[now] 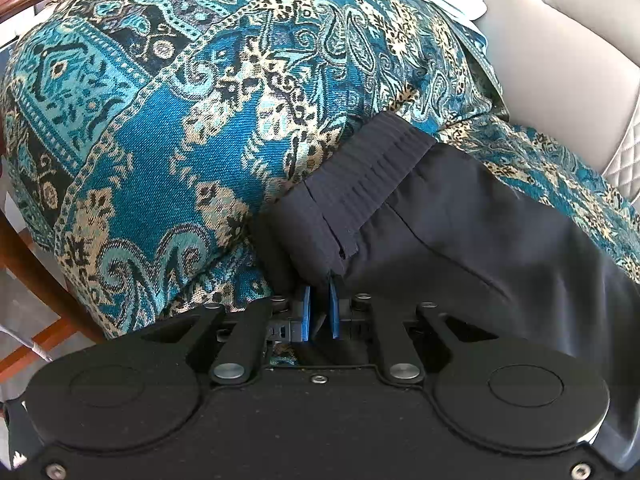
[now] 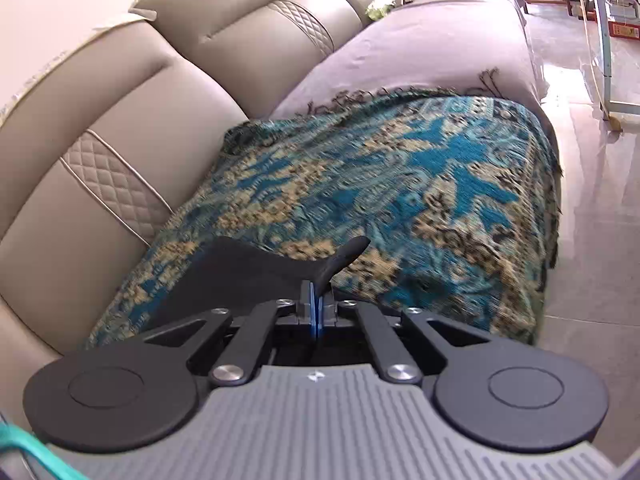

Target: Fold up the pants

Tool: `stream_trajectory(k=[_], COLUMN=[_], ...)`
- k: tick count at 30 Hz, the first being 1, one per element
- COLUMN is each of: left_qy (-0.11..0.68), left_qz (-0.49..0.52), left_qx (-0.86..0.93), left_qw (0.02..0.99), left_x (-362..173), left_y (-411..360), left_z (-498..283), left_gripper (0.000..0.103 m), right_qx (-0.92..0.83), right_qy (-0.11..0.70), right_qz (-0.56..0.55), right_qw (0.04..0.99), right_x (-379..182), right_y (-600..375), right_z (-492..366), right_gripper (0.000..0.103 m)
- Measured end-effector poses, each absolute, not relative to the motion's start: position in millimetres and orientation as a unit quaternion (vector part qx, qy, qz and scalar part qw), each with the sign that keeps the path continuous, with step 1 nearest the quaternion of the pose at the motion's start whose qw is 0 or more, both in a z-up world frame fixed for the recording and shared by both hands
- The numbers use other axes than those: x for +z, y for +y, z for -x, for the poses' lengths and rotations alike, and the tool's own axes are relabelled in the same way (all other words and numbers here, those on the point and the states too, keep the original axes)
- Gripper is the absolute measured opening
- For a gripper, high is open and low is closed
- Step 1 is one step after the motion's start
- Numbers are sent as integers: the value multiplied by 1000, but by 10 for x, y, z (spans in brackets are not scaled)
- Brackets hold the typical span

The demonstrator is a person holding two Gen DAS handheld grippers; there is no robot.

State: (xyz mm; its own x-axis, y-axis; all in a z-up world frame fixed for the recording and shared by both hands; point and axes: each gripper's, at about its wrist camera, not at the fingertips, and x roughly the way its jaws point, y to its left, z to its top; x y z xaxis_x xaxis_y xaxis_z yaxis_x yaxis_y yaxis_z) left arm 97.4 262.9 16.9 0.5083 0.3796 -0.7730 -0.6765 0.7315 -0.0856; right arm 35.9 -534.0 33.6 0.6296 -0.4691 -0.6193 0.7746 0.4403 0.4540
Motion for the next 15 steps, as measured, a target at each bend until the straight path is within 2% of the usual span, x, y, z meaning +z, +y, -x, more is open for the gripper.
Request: stream_trajectory(k=[7, 15], left_qy=[391, 390], left_qz=[183, 166], left_qx=[313, 316], left_qw=[846, 849], left_x=[162, 150], left_y=[2633, 2610], left_z=[-1005, -1047], left_gripper=[12, 12], right_qx=[-378, -371], right_qy=[201, 206], right_qz=[-412, -414], right_qw=[804, 805], right_x=[140, 167], right_y=[-5420, -5514], right_z=[-110, -6], right_gripper=[4, 4])
